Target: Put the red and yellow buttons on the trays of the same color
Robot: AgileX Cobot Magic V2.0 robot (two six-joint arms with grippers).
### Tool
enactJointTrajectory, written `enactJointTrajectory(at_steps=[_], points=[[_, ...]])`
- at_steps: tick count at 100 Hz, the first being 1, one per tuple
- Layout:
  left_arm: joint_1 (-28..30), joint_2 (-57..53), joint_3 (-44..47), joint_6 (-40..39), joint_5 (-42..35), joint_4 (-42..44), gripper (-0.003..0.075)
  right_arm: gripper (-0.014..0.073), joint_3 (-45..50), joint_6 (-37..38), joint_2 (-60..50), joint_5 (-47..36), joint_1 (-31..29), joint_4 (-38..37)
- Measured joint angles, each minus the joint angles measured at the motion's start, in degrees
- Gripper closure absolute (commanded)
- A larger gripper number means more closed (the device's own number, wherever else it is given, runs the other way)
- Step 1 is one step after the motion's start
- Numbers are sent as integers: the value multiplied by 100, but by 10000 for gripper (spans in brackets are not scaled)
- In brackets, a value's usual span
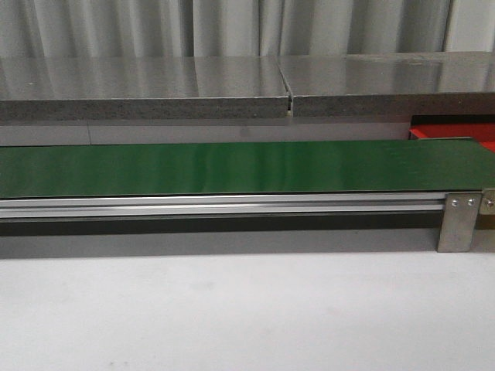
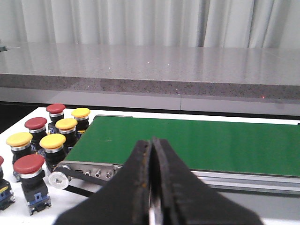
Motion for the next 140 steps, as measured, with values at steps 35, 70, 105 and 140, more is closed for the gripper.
enactJointTrajectory(at_steps=[35,70,105,140], points=[[0,66,0,0,-11,-10,739,714,0,0,0,0,0,0],[0,2218,-842,0,-1,-10,739,714,0,0,0,0,0,0],[0,3989,-1779,0,228,-337,739,714,0,0,0,0,0,0],[0,4629,-2634,0,884,-394,218,714,0,0,0,0,0,0]])
